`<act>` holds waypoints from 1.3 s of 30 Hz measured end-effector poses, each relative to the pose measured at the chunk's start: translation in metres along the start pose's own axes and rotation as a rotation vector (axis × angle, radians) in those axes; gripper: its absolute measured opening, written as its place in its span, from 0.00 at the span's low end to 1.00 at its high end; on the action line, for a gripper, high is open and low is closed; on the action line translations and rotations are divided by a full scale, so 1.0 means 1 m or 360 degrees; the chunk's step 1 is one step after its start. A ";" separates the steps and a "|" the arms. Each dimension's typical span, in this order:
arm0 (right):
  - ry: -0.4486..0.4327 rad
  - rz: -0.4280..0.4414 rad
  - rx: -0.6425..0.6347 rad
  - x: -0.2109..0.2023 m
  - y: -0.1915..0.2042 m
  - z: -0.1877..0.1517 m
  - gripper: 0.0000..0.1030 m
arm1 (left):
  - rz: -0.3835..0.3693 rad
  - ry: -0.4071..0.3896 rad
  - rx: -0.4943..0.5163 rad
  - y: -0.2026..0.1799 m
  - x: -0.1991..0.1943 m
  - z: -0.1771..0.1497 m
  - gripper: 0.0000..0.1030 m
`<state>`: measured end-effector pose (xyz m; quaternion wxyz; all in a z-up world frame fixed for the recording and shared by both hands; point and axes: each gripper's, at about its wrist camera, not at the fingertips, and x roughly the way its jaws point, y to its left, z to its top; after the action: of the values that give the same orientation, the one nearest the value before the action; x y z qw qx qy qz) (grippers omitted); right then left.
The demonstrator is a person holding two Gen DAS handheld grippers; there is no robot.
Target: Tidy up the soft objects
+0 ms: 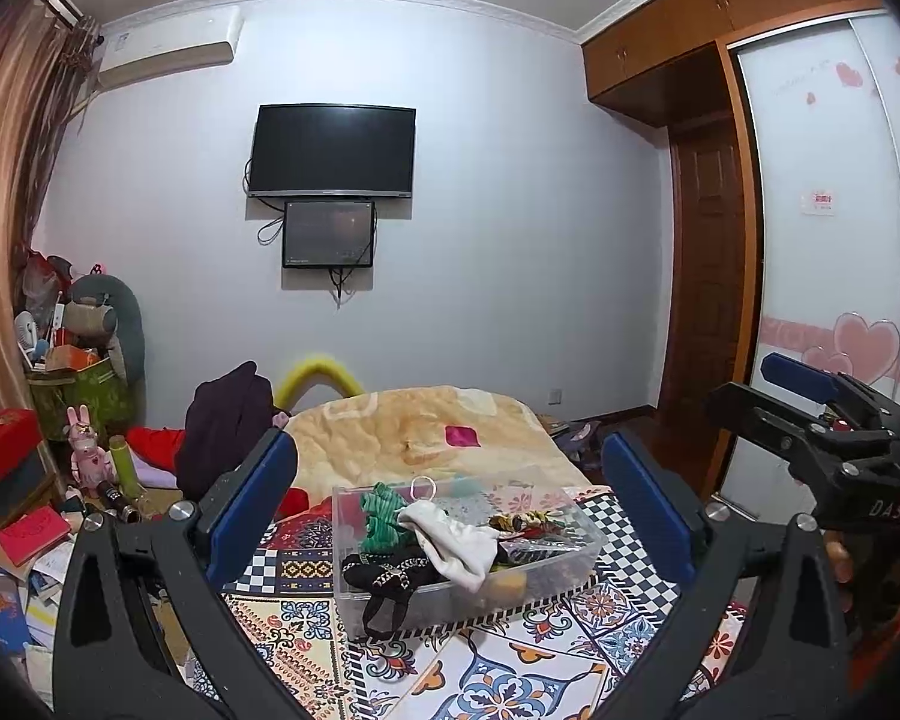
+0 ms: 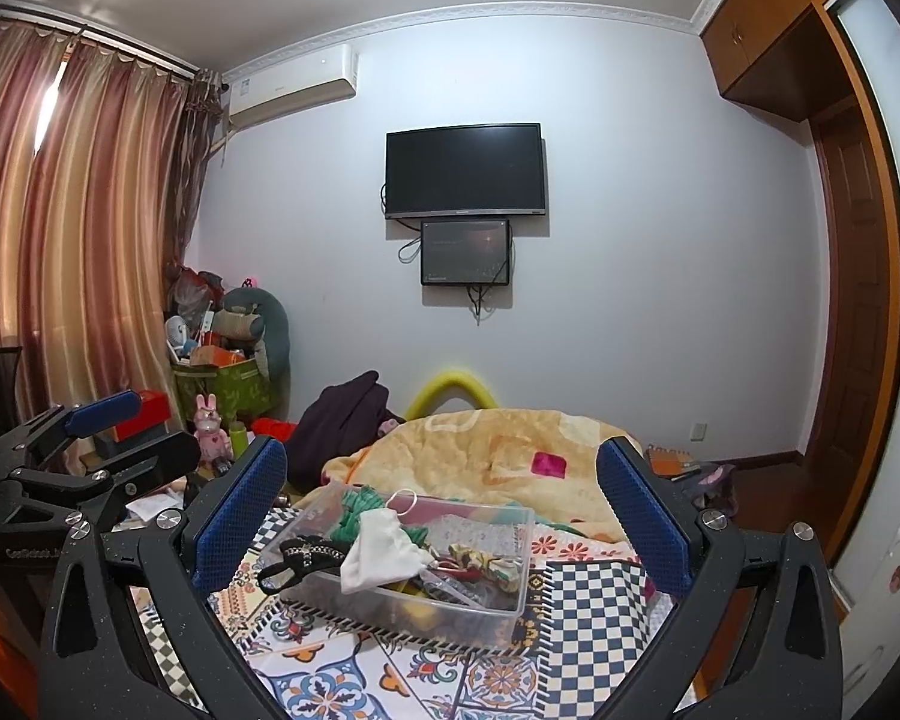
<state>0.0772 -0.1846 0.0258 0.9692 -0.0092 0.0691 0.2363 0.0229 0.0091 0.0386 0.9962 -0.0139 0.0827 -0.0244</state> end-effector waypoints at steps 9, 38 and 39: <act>-0.0001 0.0001 0.0000 0.000 0.000 0.001 1.00 | 0.0007 0.0006 0.0001 0.000 0.001 0.000 1.00; -0.0004 -0.0018 -0.0013 -0.006 0.002 0.005 1.00 | -0.0010 0.0009 0.0022 -0.004 0.002 0.000 1.00; -0.0004 -0.0018 -0.0012 -0.005 0.002 0.004 1.00 | 0.0001 0.0006 0.0020 -0.004 0.002 0.000 1.00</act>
<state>0.0722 -0.1848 0.0305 0.9705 -0.0127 0.0669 0.2312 0.0246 0.0046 0.0387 0.9961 -0.0075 0.0843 -0.0247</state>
